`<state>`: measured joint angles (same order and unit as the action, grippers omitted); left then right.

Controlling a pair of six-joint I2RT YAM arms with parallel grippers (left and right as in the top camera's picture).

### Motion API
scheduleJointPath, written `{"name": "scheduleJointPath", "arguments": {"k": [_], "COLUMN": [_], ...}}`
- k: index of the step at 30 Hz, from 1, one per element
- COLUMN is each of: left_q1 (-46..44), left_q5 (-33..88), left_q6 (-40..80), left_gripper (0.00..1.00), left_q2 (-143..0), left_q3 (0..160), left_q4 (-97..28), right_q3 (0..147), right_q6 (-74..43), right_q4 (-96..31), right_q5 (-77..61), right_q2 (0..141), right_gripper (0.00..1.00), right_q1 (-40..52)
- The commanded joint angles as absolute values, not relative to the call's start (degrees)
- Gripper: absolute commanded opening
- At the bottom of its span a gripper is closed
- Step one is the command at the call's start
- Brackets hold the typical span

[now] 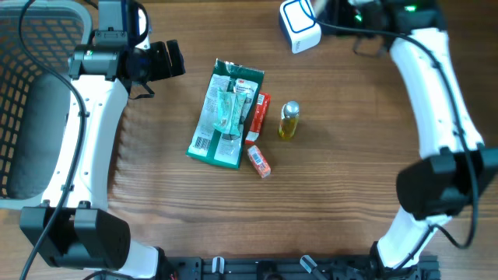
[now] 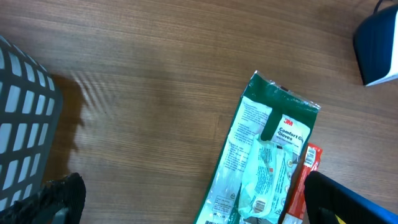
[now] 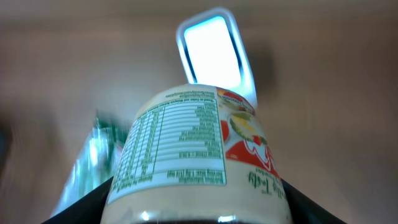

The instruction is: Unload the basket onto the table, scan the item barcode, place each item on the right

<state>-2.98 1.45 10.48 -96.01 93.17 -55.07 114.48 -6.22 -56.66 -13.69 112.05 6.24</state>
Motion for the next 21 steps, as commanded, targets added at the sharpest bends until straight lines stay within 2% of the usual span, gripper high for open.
{"name": "scheduleJointPath", "arguments": {"k": [1, 5, 21], "left_q1": [-2.7, -2.7, -2.7], "left_q5": [1.9, 1.9, 1.9], "left_q6": [9.8, 9.8, 9.8], "left_gripper": [1.00, 1.00, 1.00], "left_q2": [-96.4, -96.4, -96.4], "left_q3": [93.2, 93.2, 93.2], "left_q4": [-54.9, -54.9, -54.9], "right_q3": [114.6, 111.7, 86.5], "right_q6": [-6.7, -9.6, -12.2], "right_q4": [-71.5, -84.0, -69.4], "right_q5": [-12.8, -6.4, -5.5], "right_q2": [112.8, 113.9, 113.9], "right_gripper": [0.05, 0.07, 0.15], "right_q1": [3.9, 2.1, -8.4]}}
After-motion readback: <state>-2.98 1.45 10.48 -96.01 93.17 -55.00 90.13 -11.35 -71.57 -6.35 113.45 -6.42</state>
